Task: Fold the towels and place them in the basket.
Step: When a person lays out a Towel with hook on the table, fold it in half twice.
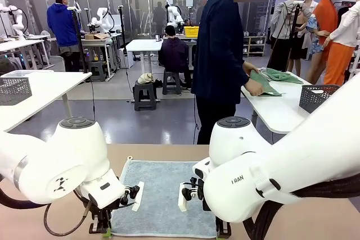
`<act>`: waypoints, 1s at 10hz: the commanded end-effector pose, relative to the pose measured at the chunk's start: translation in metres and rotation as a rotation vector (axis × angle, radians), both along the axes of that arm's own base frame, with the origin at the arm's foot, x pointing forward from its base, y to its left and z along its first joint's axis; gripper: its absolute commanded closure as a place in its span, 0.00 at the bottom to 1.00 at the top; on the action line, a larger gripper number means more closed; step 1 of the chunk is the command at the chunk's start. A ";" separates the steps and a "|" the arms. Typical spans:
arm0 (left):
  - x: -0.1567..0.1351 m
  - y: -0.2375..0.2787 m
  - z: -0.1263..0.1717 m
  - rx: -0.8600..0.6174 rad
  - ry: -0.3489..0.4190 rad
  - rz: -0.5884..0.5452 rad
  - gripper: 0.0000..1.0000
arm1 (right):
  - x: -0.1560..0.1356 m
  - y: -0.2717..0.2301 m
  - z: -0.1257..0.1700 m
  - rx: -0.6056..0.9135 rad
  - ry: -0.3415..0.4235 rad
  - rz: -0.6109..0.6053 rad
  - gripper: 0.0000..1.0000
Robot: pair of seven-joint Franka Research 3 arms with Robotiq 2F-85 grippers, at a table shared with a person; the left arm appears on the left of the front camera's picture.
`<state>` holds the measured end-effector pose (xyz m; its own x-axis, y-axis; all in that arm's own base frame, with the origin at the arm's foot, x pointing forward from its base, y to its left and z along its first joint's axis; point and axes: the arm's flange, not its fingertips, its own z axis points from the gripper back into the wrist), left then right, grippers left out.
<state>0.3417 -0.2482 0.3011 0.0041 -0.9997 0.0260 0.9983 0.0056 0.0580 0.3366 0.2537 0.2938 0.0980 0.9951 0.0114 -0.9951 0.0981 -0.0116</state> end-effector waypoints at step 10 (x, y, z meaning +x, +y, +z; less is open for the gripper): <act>0.000 -0.001 0.002 -0.001 -0.004 -0.011 1.00 | 0.001 0.001 0.002 -0.001 -0.004 0.003 1.00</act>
